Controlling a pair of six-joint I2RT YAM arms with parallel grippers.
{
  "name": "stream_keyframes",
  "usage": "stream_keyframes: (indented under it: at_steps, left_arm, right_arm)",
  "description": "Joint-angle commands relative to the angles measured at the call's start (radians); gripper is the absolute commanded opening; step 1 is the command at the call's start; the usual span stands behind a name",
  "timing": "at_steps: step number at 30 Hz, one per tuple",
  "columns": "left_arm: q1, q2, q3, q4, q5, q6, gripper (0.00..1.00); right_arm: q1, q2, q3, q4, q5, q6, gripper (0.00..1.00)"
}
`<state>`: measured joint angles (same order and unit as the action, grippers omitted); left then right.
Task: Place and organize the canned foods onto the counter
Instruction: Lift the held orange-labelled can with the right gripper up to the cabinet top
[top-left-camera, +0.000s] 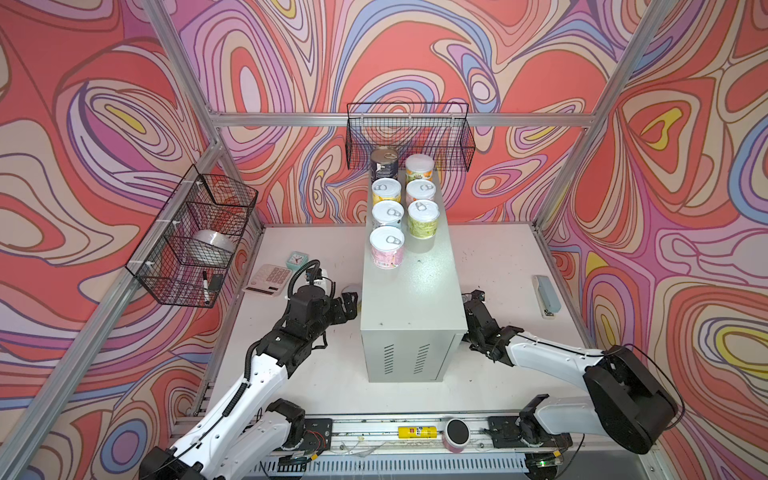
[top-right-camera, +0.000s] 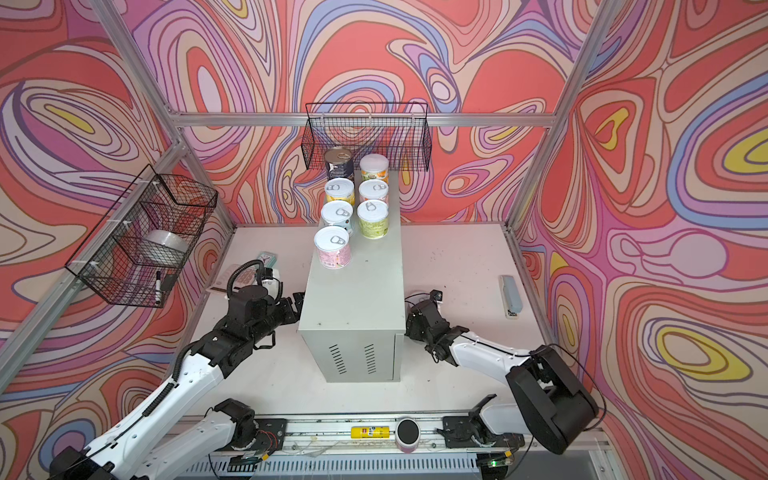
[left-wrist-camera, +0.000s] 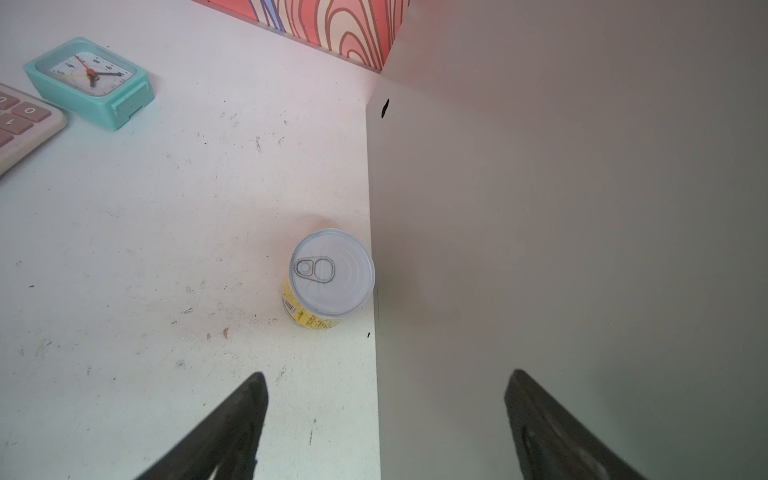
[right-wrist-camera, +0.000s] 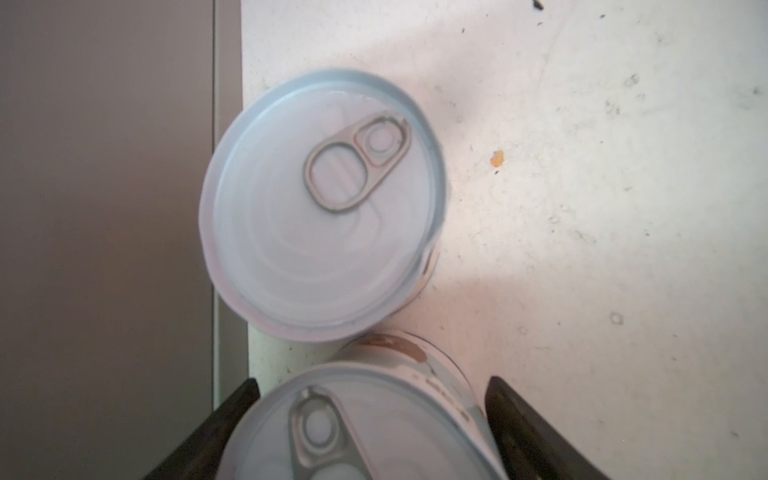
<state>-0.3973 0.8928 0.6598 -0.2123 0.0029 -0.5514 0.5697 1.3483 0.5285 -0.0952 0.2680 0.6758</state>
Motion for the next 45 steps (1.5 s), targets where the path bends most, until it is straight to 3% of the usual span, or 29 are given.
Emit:
stream_keyframes:
  at_steps: [1,12,15,23,33,38,45]
  left_arm:
    - [0.008,0.004,-0.009,0.019,-0.003,-0.005,0.91]
    - [0.010,0.014,0.001,0.016,0.000,-0.003,0.91]
    - [0.011,0.010,0.003,0.011,-0.004,0.001,0.91]
    - [0.014,0.010,0.004,0.016,-0.003,0.003,0.91]
    - [0.018,-0.012,0.040,-0.031,-0.018,0.017,0.90]
    - [0.020,-0.023,0.060,-0.045,-0.022,0.018,0.90]
    - [0.026,-0.036,0.083,-0.090,-0.034,0.025,0.90]
  right_arm:
    - [0.020,0.024,0.024,-0.067,0.061,0.014,0.87]
    - [0.027,0.056,0.048,-0.118,0.102,0.052,0.78]
    - [0.028,0.051,0.044,-0.128,0.098,0.063,0.64]
    - [0.035,-0.039,0.045,-0.206,0.118,0.072,0.00]
    - [0.035,-0.223,0.152,-0.441,0.140,0.030,0.00]
    - [0.036,-0.234,0.320,-0.622,0.202,0.004,0.00]
    - [0.027,-0.215,0.557,-0.768,0.368,-0.165,0.00]
